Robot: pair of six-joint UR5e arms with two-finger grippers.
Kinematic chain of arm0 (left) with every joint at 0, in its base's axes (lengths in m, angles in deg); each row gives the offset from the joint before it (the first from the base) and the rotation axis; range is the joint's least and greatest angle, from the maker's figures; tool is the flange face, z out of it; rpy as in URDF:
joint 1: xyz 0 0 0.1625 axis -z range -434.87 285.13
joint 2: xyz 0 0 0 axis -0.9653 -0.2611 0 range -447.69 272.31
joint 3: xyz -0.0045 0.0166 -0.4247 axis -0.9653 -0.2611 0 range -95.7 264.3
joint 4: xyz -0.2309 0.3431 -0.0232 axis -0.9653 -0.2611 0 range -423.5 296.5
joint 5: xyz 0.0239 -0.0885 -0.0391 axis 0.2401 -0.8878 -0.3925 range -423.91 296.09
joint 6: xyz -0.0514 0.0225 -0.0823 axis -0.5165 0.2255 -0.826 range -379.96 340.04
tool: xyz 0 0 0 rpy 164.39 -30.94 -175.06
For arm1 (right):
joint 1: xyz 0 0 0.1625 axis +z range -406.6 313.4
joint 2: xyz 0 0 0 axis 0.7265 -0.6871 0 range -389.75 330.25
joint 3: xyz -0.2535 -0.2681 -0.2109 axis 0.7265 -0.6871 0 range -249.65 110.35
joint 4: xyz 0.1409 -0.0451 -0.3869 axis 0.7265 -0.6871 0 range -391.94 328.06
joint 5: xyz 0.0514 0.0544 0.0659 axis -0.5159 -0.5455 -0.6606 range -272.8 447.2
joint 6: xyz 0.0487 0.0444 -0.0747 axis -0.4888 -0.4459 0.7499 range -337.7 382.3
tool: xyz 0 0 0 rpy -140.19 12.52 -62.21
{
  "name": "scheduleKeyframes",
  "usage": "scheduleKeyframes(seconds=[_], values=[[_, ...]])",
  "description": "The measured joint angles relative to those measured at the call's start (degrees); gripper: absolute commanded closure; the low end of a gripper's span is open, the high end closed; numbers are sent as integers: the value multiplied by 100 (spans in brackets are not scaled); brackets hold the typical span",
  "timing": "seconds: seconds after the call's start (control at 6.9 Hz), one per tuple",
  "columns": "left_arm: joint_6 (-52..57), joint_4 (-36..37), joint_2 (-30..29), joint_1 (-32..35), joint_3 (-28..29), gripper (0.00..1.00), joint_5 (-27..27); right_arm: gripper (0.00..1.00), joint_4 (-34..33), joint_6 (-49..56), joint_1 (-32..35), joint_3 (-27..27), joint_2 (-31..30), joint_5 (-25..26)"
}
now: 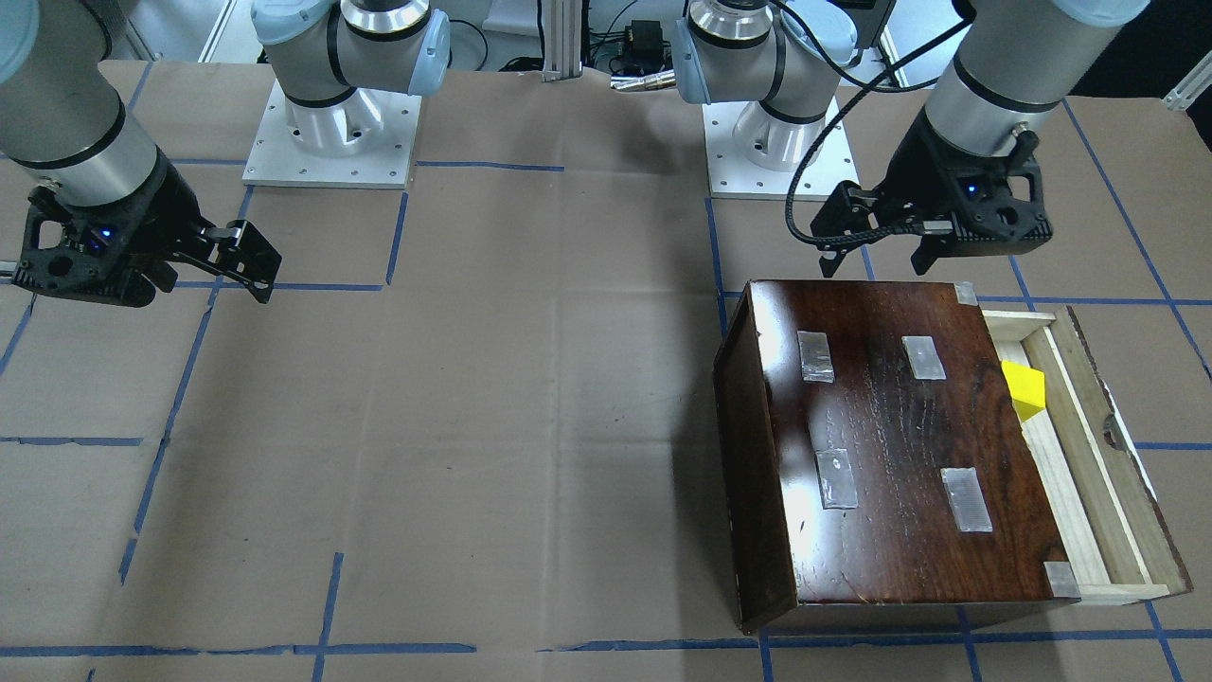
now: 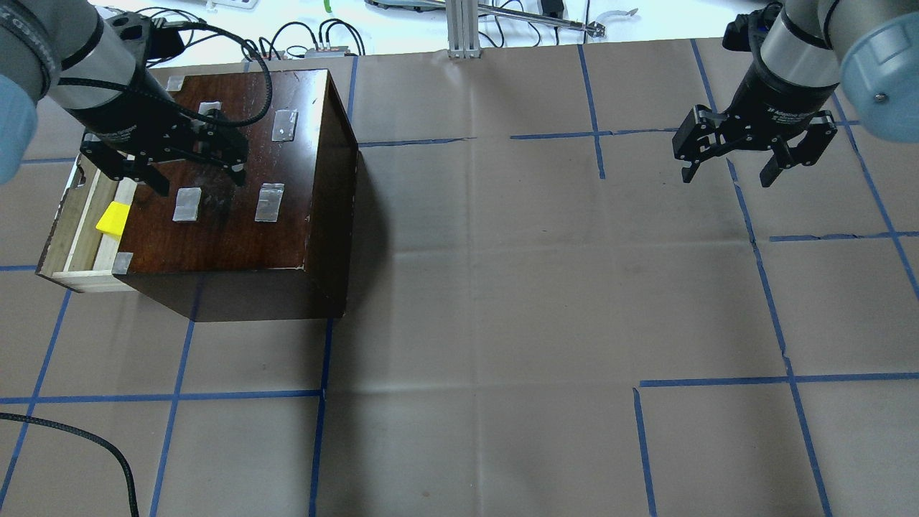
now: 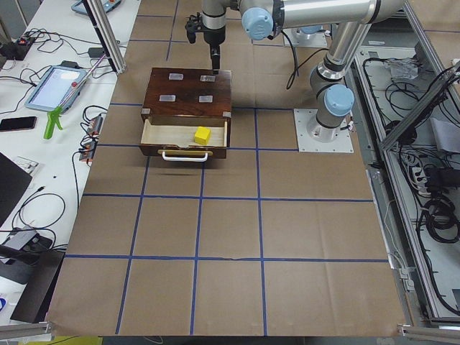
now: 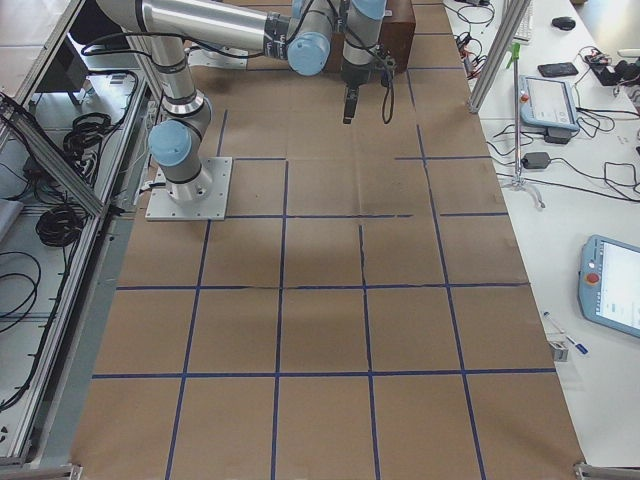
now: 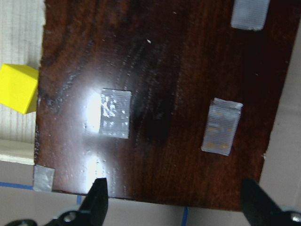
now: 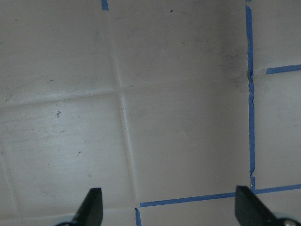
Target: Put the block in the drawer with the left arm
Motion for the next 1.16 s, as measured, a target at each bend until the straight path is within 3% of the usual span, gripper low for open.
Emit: scheduleKeyframes(seconds=[1.16], values=[[123,-20,35,563,-94,1,12,0,0,0,0,0,1,0]])
